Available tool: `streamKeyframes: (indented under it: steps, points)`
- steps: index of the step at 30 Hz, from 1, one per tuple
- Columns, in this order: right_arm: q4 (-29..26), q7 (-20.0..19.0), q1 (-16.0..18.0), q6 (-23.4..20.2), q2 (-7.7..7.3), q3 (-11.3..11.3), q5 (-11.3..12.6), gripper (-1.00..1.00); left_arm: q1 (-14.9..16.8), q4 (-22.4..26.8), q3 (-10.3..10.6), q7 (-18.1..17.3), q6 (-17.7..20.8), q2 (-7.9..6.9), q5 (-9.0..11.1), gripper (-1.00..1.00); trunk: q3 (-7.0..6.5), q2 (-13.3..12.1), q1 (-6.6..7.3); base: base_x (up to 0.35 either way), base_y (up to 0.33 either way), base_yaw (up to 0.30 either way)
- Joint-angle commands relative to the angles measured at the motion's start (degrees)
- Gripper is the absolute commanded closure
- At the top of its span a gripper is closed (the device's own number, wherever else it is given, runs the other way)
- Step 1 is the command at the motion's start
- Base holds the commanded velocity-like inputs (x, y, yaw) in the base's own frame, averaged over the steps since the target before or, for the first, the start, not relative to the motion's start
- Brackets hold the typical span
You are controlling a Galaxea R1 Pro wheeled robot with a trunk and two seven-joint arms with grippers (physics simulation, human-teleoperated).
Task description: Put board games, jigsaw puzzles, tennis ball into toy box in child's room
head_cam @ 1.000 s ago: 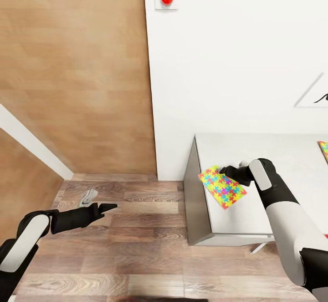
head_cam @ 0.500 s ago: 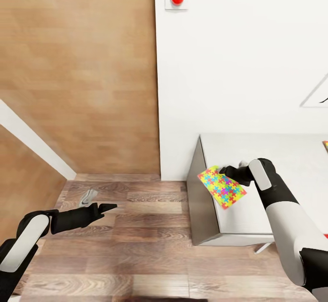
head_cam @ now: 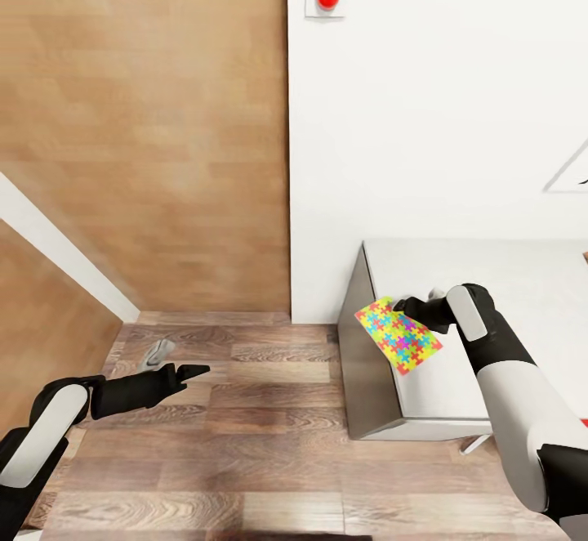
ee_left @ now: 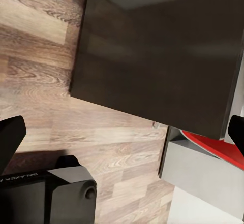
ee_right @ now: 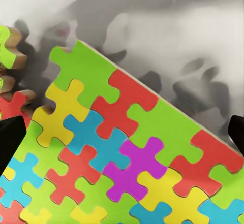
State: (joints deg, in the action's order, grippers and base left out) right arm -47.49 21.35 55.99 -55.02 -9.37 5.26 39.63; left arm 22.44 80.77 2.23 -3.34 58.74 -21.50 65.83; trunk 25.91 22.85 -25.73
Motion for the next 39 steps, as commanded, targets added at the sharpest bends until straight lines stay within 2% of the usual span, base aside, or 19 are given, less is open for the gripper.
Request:
streamKeyframes:
  steps: [1, 14, 18, 24, 32, 34, 37, 38, 39]
  points:
    - [1.44, 0.45, 0.00, -0.09, 0.00, 0.02, 1.18, -1.00, 0.06, 0.00, 0.06, -0.35, 0.10, -0.03, -0.35, -1.00, 0.10, 0.07, -0.05, 0.000, 0.013, 0.000]
    - [0.32, 0.45, 0.00, -0.09, 0.00, 0.03, 1.07, -1.00, 0.06, 0.00, 0.06, -0.35, 0.07, -0.03, -0.35, -1.00, -0.44, 0.07, -0.05, 0.000, 0.002, 0.000]
    - [-3.14, 0.45, -0.13, -0.20, 0.03, 0.02, 1.07, -1.00, 0.05, 0.00, 0.06, -0.35, 0.06, -0.03, -0.35, -1.00, -0.80, 0.07, -0.05, 0.000, 0.000, 0.000]
    - [-9.20, 0.53, -0.74, -2.63, 0.13, 0.08, 1.04, -1.00, 0.05, 0.00, 0.11, -0.35, 0.06, -0.03, -0.35, -1.00, -1.34, 0.07, -0.05, 0.000, 0.000, 0.000]
    - [-12.98, 0.49, -0.77, -4.49, 0.07, 0.78, 1.31, -1.00, -0.01, 0.00, 0.14, -0.35, 0.06, 0.00, -0.35, -1.00, -2.07, 0.07, -0.05, 0.000, 0.000, 0.000]
    - [-15.65, 0.47, -0.77, -4.98, 0.06, 2.12, 2.46, -1.00, 0.02, 0.00, 0.14, -0.35, 0.06, -0.02, -0.35, -1.00, -2.25, 0.07, -0.05, 0.000, 0.000, 0.000]
    - [-19.89, 0.46, -1.93, -4.98, -0.04, 3.68, 5.59, -1.00, -0.01, 0.00, 0.14, -0.34, 0.06, -0.03, -0.35, -1.00, -2.52, 0.07, -0.05, 0.000, 0.000, 0.000]
    - [-21.12, 0.46, -2.56, -4.98, -0.08, 3.93, 6.79, -1.00, -0.01, 0.00, 0.14, -0.32, 0.06, -0.03, -0.35, -1.00, -2.61, 0.07, -0.05, 0.000, 0.000, 0.000]
    - [-23.87, 0.45, -4.21, -4.98, -0.29, 4.33, 9.68, -1.00, 0.00, -0.02, 0.11, -0.30, 0.06, -0.03, -0.37, -1.00, -2.70, 0.07, -0.05, 0.000, 0.000, 0.000]
